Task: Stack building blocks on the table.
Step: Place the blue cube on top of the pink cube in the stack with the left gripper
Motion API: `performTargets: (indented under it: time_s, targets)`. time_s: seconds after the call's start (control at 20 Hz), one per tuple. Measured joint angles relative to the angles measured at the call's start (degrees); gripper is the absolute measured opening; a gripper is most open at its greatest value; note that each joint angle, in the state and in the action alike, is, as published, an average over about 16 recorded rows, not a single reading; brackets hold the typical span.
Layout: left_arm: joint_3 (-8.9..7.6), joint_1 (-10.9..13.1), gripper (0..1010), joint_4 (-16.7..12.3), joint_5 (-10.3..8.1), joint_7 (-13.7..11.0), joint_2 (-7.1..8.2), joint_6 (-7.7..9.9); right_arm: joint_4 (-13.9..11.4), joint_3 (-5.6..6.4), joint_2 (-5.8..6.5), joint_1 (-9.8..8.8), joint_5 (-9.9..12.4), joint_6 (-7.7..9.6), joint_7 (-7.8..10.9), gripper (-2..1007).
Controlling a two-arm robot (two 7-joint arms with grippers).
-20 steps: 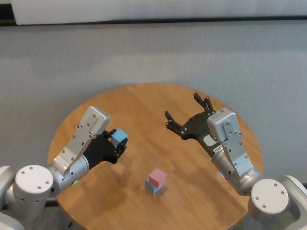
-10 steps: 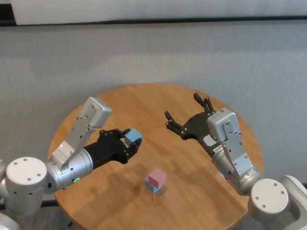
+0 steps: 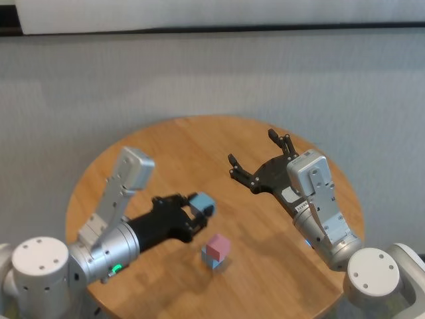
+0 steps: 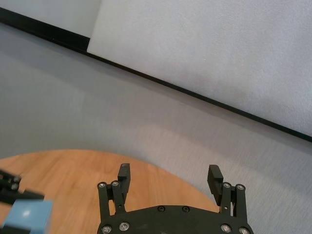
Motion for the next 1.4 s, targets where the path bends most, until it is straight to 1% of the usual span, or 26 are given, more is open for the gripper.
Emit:
performTargets:
  time_s: [0.1, 0.3, 0.5, 0.7, 1.4]
  targets:
    - [0.54, 0.31, 405, -0.3, -0.14, 0.0, 0.17, 0.07, 0.0, 0.0, 0.0, 0.0, 0.0, 0.0, 0.0, 1001]
    - [1.92, 0.56, 405, -0.69, 0.19, 0.06, 0.7, 0.28, 0.0, 0.0, 0.0, 0.0, 0.0, 0.0, 0.0, 1001]
    - [3.2, 0.48, 405, -0.79, 0.54, 0.27, 1.21, 0.5, 0.0, 0.0, 0.0, 0.0, 0.0, 0.0, 0.0, 1001]
    - [4.14, 0.31, 406, -0.84, 0.59, 0.52, 1.63, 0.6, 0.0, 0.0, 0.0, 0.0, 0.0, 0.0, 0.0, 1001]
    - [5.25, 1.08, 405, -0.99, -1.8, 2.27, 1.8, 0.16, 0.0, 0.0, 0.0, 0.0, 0.0, 0.0, 0.0, 1001]
